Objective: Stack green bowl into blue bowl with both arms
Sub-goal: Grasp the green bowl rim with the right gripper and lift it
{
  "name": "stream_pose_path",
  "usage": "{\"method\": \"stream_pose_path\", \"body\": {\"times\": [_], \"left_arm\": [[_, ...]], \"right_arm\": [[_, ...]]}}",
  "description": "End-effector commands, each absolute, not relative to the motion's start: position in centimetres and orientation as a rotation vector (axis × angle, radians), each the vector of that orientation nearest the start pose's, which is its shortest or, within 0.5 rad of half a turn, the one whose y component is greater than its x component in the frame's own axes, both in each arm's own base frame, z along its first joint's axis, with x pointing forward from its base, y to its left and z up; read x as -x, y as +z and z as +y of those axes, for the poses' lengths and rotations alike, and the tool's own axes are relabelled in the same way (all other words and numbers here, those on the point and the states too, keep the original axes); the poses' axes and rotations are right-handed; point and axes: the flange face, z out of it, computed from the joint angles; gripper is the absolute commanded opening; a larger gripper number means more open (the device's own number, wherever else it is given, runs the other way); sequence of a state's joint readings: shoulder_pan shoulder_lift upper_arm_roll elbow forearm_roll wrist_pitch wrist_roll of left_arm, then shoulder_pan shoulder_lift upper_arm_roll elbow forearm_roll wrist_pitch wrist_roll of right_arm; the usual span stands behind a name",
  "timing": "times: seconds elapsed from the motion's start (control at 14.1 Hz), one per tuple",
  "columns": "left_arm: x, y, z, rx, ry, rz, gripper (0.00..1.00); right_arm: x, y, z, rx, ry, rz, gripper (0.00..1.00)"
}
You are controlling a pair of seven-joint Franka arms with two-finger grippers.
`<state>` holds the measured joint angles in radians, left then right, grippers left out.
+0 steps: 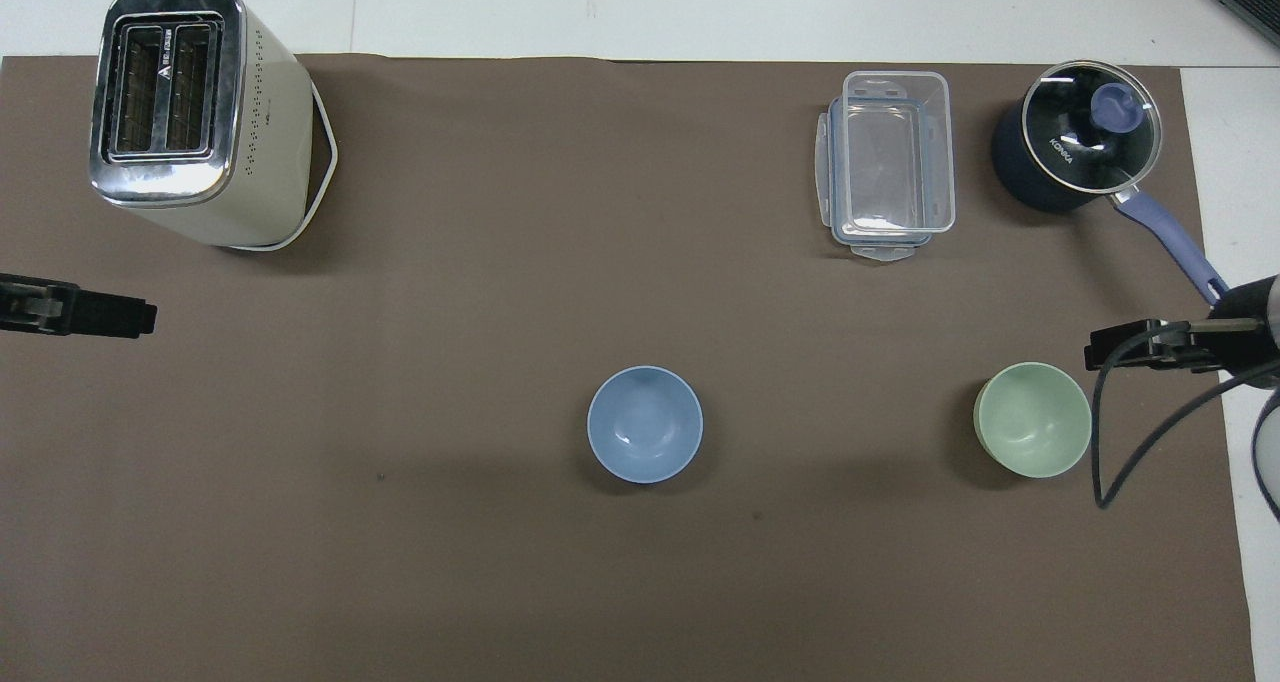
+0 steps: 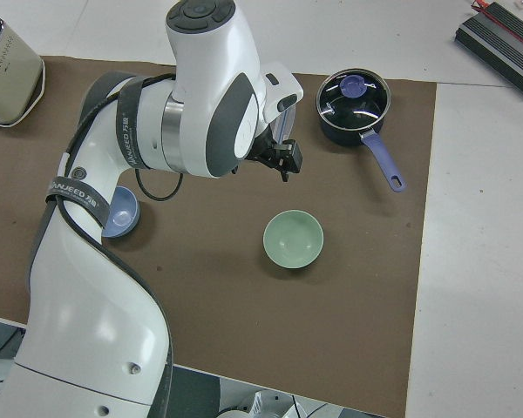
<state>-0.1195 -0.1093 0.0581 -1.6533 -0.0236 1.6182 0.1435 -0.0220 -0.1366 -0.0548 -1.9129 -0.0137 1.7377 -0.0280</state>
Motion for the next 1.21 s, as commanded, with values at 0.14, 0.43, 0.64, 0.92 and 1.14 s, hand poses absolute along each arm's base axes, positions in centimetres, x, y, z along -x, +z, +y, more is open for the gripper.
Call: {"method": "stream_pose_path", "body": {"times": [0.14,0.43,0.64,0.92,1.14], "left_arm": [[-54.7,66.7,-2.7,3.125,-0.035,0.37,1.0],[-53.9,66.4,-3.0,3.134,0.001,0.372,1.0],[-53.2,66.3,-3.2,3.135,0.03,0.375,1.0],[-53.3,66.4,-2.6,3.137,0.02,0.358,1.0],[-53.3,66.4,-2.7,3.137,0.023,0.36,1.0]], "right_arm": [[-49.1,48.2,-8.4,3.136,0.023,-0.02,1.0],[-49.1,41.3,-10.1,3.137,-0.04,-0.027,1.0],[-49.2,38.5,-10.2,3.137,-0.041,-0.021,1.0],[-48.6,33.7,-11.1,3.145,-0.065,-0.02,1.0],[-48.5,32.8,-12.1,3.144,-0.048,-0.005,0.97]]}}
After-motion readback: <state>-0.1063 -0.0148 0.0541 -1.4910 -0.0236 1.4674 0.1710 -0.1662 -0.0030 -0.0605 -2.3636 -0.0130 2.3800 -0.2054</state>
